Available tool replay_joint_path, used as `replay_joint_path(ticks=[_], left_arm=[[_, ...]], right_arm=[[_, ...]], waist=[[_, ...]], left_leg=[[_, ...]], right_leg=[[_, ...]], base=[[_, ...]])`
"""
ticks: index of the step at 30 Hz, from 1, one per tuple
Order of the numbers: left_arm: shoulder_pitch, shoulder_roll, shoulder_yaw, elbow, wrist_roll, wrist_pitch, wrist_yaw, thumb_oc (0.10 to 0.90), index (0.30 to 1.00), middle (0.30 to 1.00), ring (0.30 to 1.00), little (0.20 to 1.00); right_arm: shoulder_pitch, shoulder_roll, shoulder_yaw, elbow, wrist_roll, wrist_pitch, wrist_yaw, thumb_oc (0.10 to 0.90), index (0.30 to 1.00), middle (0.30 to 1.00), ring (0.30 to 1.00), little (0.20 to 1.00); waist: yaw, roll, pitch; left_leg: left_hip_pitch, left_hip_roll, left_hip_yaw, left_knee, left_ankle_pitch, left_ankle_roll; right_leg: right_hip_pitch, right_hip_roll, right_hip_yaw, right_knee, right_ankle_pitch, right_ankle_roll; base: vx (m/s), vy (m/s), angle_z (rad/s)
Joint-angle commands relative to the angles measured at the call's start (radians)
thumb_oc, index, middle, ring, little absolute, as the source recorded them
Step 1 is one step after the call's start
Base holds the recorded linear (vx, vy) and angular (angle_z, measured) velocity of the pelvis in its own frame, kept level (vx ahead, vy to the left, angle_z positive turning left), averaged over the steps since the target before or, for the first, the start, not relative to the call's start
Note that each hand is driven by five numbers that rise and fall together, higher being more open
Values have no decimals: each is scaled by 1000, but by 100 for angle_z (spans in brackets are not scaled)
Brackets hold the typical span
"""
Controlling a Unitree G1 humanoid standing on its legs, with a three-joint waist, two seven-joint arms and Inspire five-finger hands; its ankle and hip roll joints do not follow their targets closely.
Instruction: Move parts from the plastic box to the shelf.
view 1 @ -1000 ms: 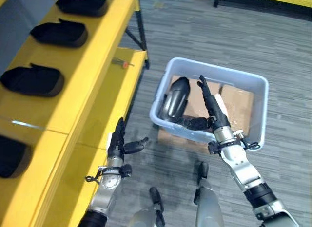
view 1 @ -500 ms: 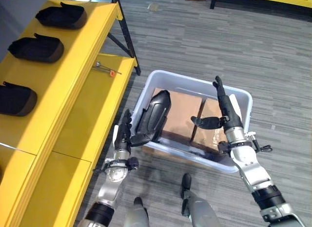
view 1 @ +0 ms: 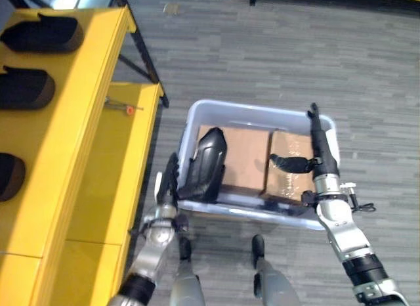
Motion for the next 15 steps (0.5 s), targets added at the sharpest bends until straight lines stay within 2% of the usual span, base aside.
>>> replay_joint_path(ticks=[1,8,10,15], left_arm=[[-22,71,52,-119,24,-101,29,900,1000,1000,1000,1000],[-8,66,58,-134,39,-93,26,900,1000,1000,1000,1000],[2,67,67,-142,38,-90,19,900,1000,1000,1000,1000],[12,82,82,-170,38,-92,2,900,1000,1000,1000,1000]], right_arm=[[-83,15,4,-95,-14,-76,21,900,1000,1000,1000,1000],[-65,1,-19,-86,-36,-65,34,900,1000,1000,1000,1000],[-69,-39,-32,-84,-87,-60,28,900,1000,1000,1000,1000],[-124,-116,-24,-84,-136,-60,28,900,1000,1000,1000,1000]], waist=[[18,-73,-83],[11,-106,-86],[11,-120,-82],[17,-130,-62]], left_leg=[[-37,35,-12,160,-102,21],[-56,18,-8,206,-136,38],[-62,27,-16,200,-128,33],[-74,48,-28,187,-108,20]], right_leg=[[31,-125,11,26,84,131],[27,-133,9,36,88,139],[22,-124,2,40,83,137],[0,-108,-12,56,65,131]], base=[[17,148,-28],[35,47,-4],[23,-47,-4],[2,-81,0]])
